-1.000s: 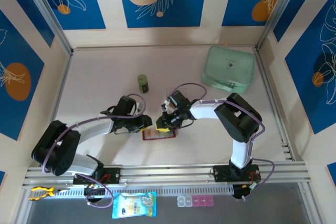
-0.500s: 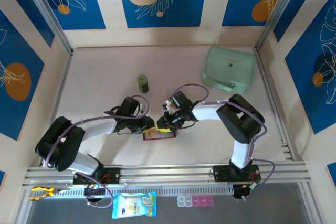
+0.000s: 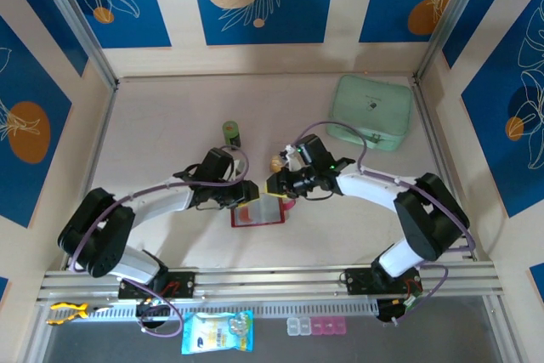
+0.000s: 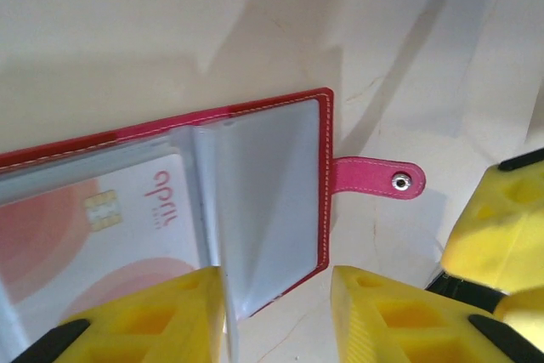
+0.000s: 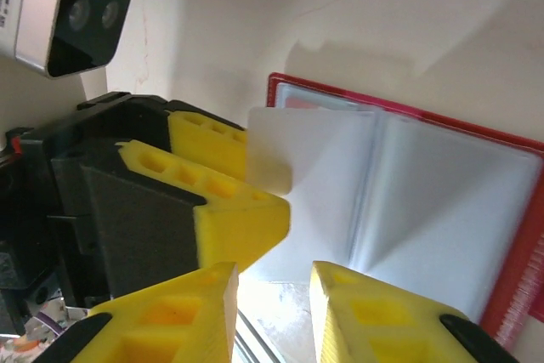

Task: Take the credit cards out of the card holder

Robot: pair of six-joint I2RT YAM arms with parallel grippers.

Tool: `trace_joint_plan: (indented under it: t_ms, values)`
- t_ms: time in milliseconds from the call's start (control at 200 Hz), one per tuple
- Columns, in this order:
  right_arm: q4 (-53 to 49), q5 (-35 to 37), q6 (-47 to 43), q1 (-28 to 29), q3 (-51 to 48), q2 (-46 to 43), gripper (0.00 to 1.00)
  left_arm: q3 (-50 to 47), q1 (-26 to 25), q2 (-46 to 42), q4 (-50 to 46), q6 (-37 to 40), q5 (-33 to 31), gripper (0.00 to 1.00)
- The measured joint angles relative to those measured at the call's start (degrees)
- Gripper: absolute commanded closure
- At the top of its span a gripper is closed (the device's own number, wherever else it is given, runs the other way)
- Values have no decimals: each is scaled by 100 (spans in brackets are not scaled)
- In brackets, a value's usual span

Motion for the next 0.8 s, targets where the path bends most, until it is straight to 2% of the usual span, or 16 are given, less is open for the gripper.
trace_joint_plan:
  t_ms: [185, 385, 800]
  values:
    - [-160, 52, -42, -365, -372, -400, 71, 216, -210, 254, -28, -15, -2, 53]
    - [-291, 48, -120, -643, -540, -597, 71, 516, -404, 654, -57, -15, -2, 49]
    - [-452, 22, -229, -772, -621, -885, 71, 909, -522, 1390, -52, -13, 4, 45]
